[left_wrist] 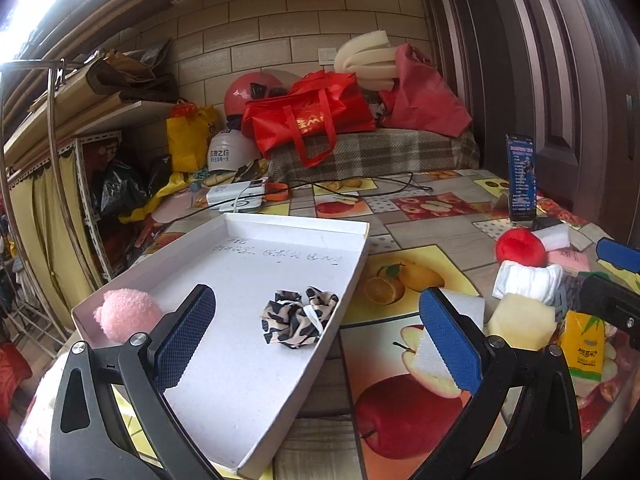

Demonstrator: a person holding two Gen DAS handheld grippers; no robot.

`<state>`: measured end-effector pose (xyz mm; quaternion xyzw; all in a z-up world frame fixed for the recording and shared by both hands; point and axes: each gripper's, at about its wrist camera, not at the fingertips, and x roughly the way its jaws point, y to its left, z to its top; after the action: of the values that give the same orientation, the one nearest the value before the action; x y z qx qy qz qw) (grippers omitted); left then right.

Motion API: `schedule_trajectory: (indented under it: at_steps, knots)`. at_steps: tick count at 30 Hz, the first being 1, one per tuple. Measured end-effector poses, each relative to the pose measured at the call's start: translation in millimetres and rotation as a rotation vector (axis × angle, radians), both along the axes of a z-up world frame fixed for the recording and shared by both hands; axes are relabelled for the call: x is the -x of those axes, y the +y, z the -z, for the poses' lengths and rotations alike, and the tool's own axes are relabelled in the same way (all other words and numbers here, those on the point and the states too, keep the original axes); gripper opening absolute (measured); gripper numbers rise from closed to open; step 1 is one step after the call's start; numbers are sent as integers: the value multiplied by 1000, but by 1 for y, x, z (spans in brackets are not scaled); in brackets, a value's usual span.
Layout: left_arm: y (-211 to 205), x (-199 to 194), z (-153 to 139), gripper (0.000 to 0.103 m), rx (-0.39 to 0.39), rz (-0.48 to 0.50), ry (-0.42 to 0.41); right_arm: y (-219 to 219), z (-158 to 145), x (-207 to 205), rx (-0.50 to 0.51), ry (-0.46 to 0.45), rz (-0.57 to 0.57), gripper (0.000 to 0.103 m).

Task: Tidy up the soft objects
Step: 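Move both grippers back toward the pile of soft items, then grasp the white foam block with the left gripper while the right grasps the green sponge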

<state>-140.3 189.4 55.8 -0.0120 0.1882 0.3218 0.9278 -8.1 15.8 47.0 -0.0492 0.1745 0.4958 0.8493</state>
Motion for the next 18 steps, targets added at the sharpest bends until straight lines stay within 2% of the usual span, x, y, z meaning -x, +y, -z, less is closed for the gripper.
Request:
schedule_trajectory:
  at_steps: [4, 8, 12, 14, 18]
  knots:
    - [-17, -25, 4, 103, -34, 81, 89, -38, 1, -36, -2, 31, 110, 103]
    - [-20, -53, 20, 103, 27, 198, 223, -75, 5, -78, 15, 90, 183, 103]
    - [-17, -76, 36, 103, 135, 297, 324, -95, 15, -114, 98, 171, 149, 95]
    - [-12, -84, 40, 103, 193, 309, 333, -99, 20, -126, 120, 225, 119, 82]
    - [-11, -98, 44, 102, 251, 320, 351, -97, 30, -135, 150, 305, 51, 77]
